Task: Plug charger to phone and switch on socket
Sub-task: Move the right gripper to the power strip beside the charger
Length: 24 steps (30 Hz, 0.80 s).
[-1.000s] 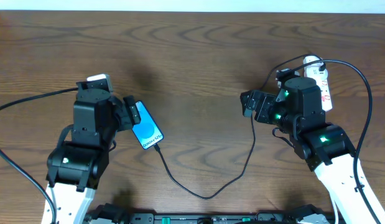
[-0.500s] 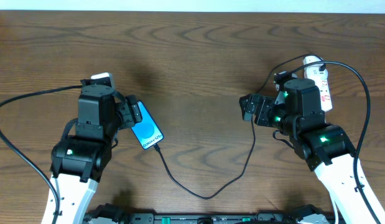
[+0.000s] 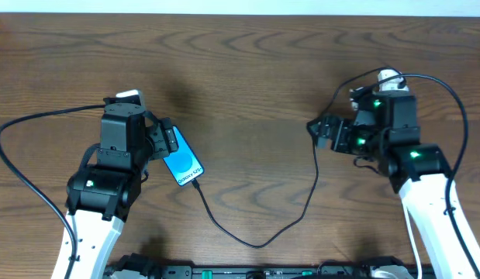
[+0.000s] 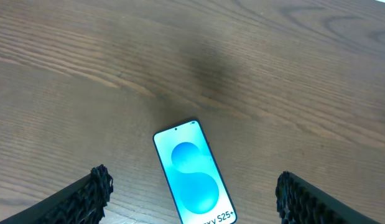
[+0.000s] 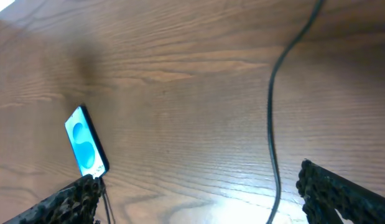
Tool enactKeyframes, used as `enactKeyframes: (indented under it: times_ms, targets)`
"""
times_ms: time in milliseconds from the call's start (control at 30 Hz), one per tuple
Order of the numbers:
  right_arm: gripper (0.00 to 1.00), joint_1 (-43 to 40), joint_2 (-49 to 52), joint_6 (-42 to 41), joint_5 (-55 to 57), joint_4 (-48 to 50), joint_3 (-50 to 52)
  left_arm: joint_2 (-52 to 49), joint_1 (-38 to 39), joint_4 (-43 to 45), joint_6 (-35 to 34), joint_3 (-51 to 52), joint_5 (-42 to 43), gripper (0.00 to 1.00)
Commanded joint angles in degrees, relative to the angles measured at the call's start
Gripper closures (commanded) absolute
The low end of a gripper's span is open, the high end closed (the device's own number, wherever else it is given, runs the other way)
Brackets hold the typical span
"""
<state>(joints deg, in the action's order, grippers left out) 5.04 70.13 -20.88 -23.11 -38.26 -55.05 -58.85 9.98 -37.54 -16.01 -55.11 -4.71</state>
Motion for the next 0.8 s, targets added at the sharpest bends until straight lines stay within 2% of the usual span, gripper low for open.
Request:
enactKeyframes:
  times_ms: [0,167,400,533,667,767]
  targets:
    - [0.01,-3.74,1.03,4.11,-4.85,-1.44,-0.42,-0.42,0.13,-0.20,1.16,-1.20,-0.90,0.14]
    - [0.01,-8.76,1.40,6.29,-2.34,-4.57,-0.42,-0.52,0.13,-0.20,1.16,-1.20,-0.90,0.13]
    - [0.01,-14.43,1.40,7.93,7.13,-9.40,-0.42,-0.61,0.13,-0.22,1.16,-1.20,-0.90,0.14]
    - [0.01,-18.21,1.51,10.40,7.13,-9.16,-1.14,-0.63,0.13,-0.22,1.16,-1.20,-0.90,0.14]
    - [0.01,-22.58,3.37,14.49,7.15,-12.70,-6.01,-0.61,0.13,-0.20,1.16,-1.20,-0.90,0.14]
    - [0.01,-25.88,7.82,18.08,7.15,-17.79,-13.49,-0.61,0.13,-0.22,1.16,-1.20,-0.90,0.13]
